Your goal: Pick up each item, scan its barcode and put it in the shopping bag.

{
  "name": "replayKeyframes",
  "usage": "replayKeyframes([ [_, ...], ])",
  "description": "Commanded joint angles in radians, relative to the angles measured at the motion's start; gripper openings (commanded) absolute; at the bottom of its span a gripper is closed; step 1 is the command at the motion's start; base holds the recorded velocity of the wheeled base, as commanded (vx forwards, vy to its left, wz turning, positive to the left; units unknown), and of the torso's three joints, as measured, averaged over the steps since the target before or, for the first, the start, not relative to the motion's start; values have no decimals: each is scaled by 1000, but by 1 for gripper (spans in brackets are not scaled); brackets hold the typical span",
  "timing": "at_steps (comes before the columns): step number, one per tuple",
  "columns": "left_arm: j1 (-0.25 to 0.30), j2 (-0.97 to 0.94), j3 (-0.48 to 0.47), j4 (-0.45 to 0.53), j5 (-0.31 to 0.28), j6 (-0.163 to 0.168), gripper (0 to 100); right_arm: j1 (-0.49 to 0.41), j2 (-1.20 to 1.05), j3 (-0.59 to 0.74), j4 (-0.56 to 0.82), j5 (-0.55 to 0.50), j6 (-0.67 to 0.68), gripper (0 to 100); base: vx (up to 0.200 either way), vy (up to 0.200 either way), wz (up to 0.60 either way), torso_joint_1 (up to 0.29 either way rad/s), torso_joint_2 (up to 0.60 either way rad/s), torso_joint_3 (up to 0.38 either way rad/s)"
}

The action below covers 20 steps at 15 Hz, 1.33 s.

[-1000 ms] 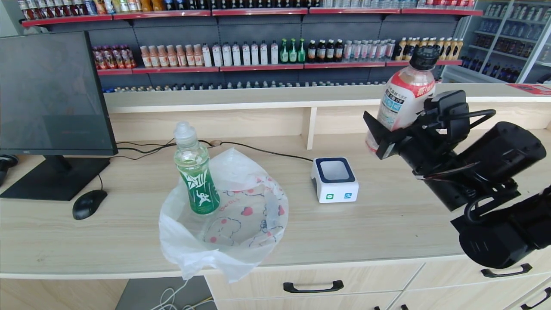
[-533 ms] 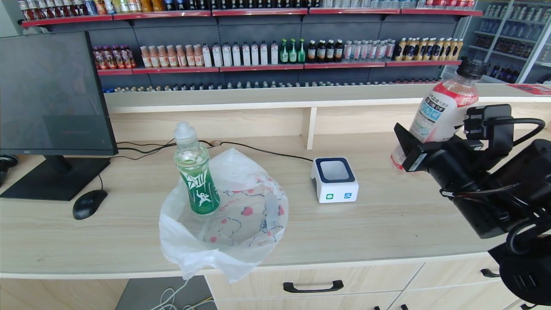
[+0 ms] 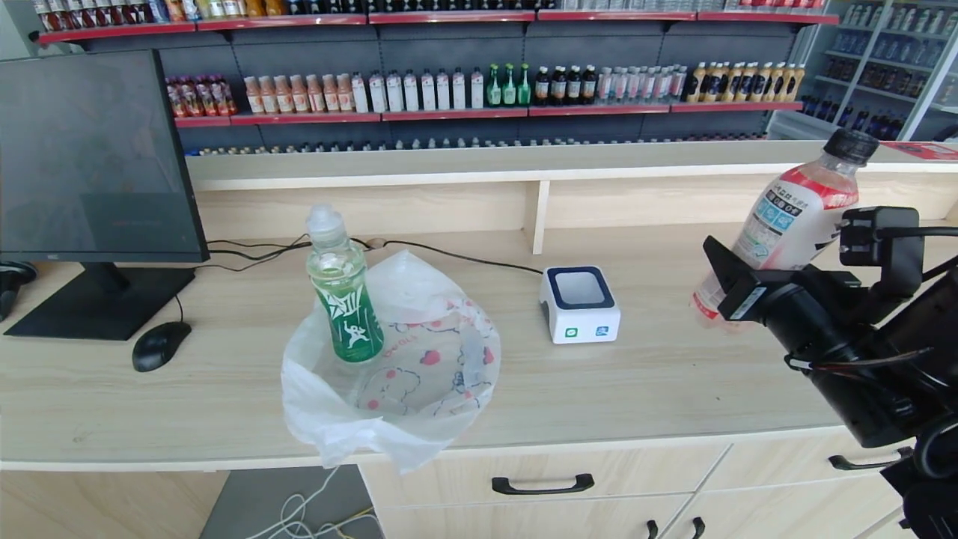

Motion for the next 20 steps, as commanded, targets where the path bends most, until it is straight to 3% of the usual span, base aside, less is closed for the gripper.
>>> replayKeyframes([
  [1,0,1,0,-1,0,1,100,-10,2,-11,-4,0,4,0,-200,0,0,-2,7,7],
  [5,0,1,0,-1,0,3,100,-7,5,-11,-4,0,4,0,0,0,0,0,0,0],
  [14,0,1,0,1,0,4,100,9,14,-20,-4,0,7,0,0,200,0,8,3,1],
  [18,0,1,0,1,0,4,100,13,40,-63,-4,0,5,0,0,0,0,0,0,0],
  [20,0,1,0,1,0,4,100,13,56,-97,-4,0,5,0,0,0,600,0,2,5],
])
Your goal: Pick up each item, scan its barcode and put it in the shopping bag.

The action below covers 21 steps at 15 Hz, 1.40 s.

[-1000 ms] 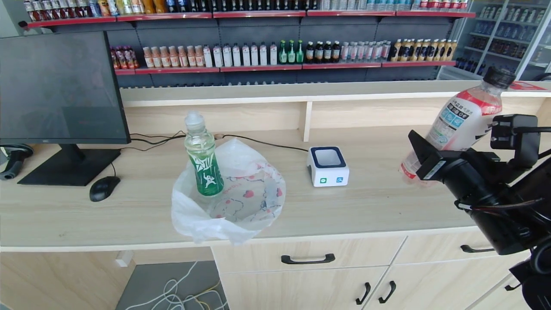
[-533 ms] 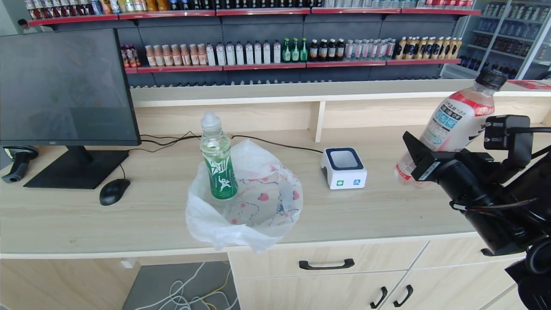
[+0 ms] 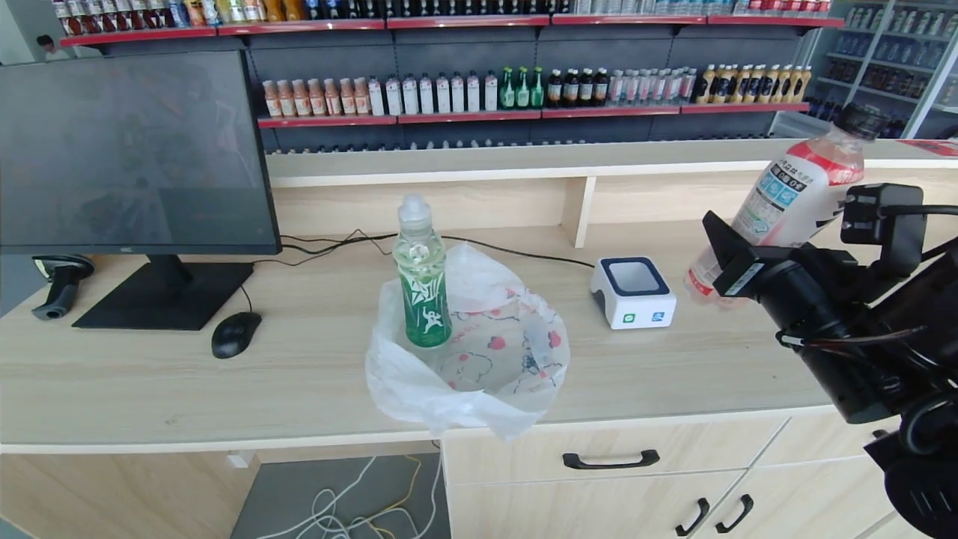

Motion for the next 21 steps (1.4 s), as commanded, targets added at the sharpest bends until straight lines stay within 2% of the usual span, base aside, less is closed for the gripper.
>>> replayKeyframes([
  [1,0,1,0,-1,1,-1,100,2,19,-11,3,2,-1,0,0,0,600,-7,2,2],
  [5,0,0,0,-1,1,-2,100,19,18,20,3,2,1,0,0,0,150,-1,1,3],
  [10,0,1,0,-1,1,-2,100,140,75,22,3,2,-1,0,0,0,0,0,0,0],
  [14,0,1,0,-1,1,-2,100,253,187,-27,3,2,5,0,0,0,0,0,0,0],
  [17,0,1,0,-6,1,-4,100,250,227,-67,3,2,7,0,0,0,0,0,0,0],
  [19,0,1,0,-6,1,-5,100,250,276,-155,3,2,8,0,0,0,0,0,0,0],
  [21,0,1,0,-6,1,-4,100,250,305,-139,3,-18,7,0,0,0,0,0,0,0],
])
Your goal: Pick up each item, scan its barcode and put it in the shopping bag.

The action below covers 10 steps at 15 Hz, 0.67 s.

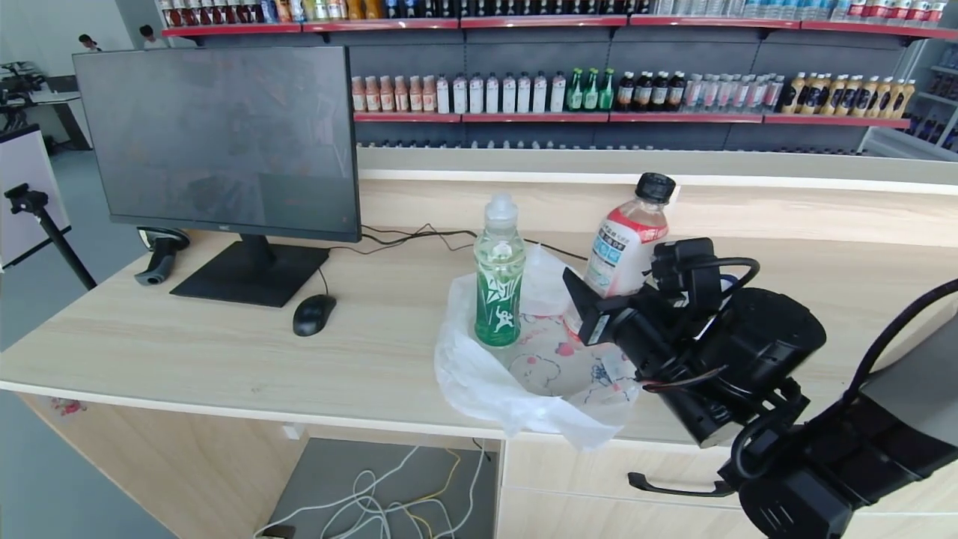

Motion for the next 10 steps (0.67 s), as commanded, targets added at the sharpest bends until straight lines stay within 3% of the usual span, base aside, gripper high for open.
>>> replayKeyframes([
  [1,0,1,0,0,1,0,100,2,55,-11,1,-9,0,0,0,0,0,0,0,0],
  [10,0,1,0,0,1,1,100,-42,137,-81,1,-7,-28,0,0,0,0,0,0,0],
])
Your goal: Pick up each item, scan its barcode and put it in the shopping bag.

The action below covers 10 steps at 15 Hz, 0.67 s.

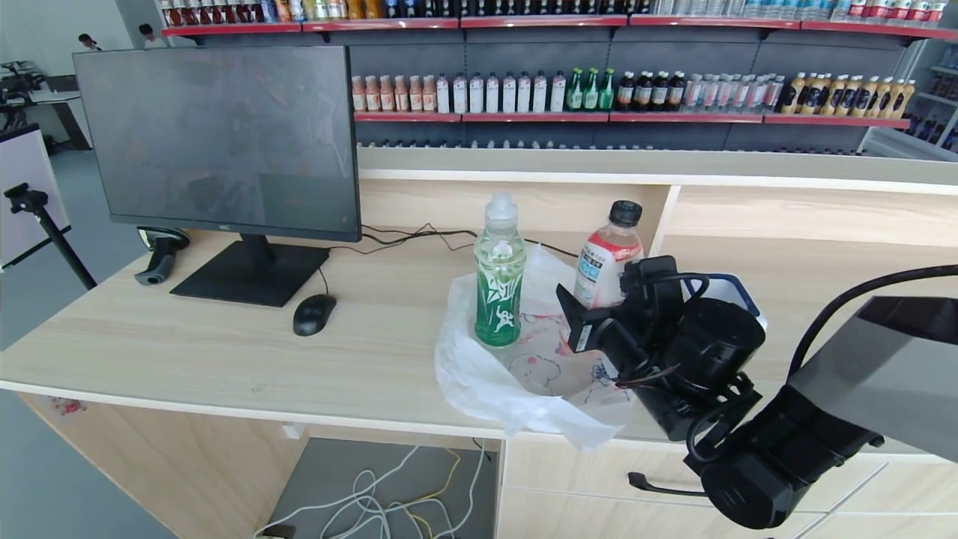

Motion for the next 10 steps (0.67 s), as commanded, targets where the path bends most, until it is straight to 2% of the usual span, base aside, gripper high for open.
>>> replayKeyframes([
  [1,0,1,0,0,1,-1,100,-2,22,-17,-1,1,2,0,0,0,0,0,0,0],
  [10,0,1,0,0,1,-1,100,-11,112,-40,-1,1,6,0,0,0,0,0,0,0],
])
